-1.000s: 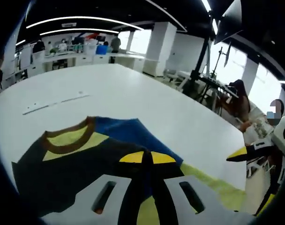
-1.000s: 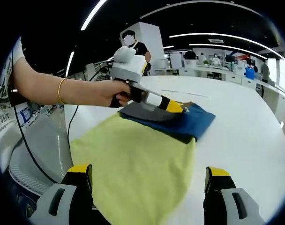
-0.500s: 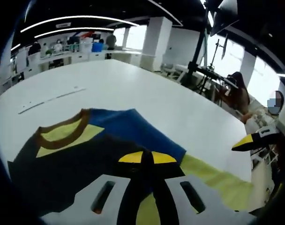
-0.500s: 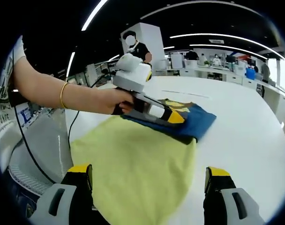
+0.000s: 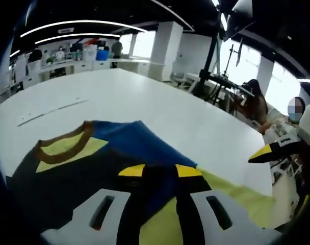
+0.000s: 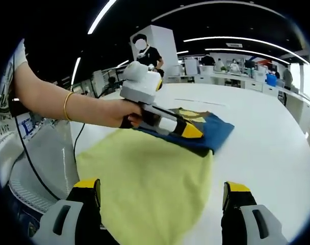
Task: Fold the garment on the visible template until the final outline fits inside the template.
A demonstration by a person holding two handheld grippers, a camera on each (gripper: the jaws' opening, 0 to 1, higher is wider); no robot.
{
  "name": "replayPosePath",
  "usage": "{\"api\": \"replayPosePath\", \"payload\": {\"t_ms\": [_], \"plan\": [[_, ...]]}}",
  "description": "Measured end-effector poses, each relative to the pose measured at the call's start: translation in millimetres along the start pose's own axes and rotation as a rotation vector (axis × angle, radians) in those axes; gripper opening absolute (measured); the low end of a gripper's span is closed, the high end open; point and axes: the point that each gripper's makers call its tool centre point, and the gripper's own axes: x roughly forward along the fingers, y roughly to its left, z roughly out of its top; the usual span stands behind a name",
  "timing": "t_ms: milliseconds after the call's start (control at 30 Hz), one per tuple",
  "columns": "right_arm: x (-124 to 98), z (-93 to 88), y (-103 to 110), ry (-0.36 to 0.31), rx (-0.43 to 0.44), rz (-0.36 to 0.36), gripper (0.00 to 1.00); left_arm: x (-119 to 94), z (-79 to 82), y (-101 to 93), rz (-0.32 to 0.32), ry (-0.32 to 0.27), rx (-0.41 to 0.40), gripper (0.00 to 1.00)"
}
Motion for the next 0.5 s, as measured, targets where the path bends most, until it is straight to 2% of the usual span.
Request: {"api": "replayPosePath", "payload": {"t_ms": [100, 200, 300, 400, 500], "plan": [[0, 0.3, 1, 0.0, -0.003, 0.001, 0.99, -5, 6.3, 2.8, 0.006, -0.025, 0.03, 0.26], [0, 0.1, 1, 0.002, -0.004, 0.003, 0.99, -8, 8.3, 11.0, 0.032, -0.026, 0.038, 0.29], [0, 0.2, 2, 0.001, -0.004, 0.004, 0.99, -10, 10.3, 22.6, 0.07, -0.033, 0.02, 0.34], [-1, 0.3, 2, 0.0, -0.001, 0.002, 0.99, -15, 15.5, 28.1, 0.089, -0.066, -0.001, 0.35], [-1, -1.7, 1, 0.011, -0.005, 0.0, 0.99, -13, 5.8, 33.0, 0.099, -0.019, 0.01, 0.36]]}}
